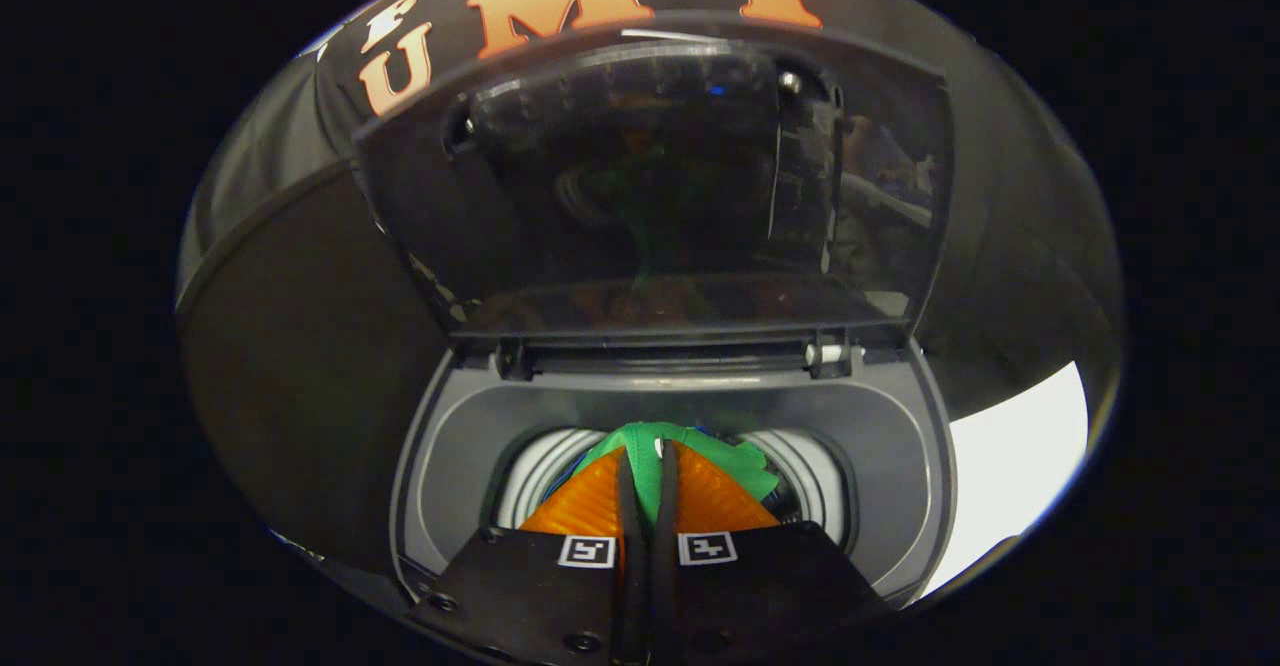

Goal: Put the clothes into the washing machine and then close the washing machine lid.

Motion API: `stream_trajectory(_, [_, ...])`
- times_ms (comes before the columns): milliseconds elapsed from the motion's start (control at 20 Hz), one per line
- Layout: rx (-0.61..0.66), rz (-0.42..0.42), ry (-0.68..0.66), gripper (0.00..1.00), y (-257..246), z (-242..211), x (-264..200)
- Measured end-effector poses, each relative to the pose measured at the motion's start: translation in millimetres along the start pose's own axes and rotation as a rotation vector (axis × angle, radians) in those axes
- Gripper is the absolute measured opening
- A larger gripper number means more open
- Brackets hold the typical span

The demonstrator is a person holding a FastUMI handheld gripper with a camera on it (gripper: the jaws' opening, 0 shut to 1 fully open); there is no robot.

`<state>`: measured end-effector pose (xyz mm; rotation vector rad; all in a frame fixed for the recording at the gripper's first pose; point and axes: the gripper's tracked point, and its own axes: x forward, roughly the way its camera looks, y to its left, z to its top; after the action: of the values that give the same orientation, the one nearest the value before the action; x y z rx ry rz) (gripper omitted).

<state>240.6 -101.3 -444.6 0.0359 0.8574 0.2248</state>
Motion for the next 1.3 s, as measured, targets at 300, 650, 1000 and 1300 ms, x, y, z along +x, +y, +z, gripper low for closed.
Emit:
stream_trajectory(300, [0.071, -0.066, 0.146, 0.09, -18, -34, 43])
stream_trajectory(650, [0.093, -0.124, 0.186, 0.32, -28, -47, 57])
stream_trajectory(1000, [0.090, -0.117, 0.175, 1.00, -27, -51, 48])
stream_trajectory(1300, [0.077, -0.102, 0.062, 1.00, -19, -27, 10])
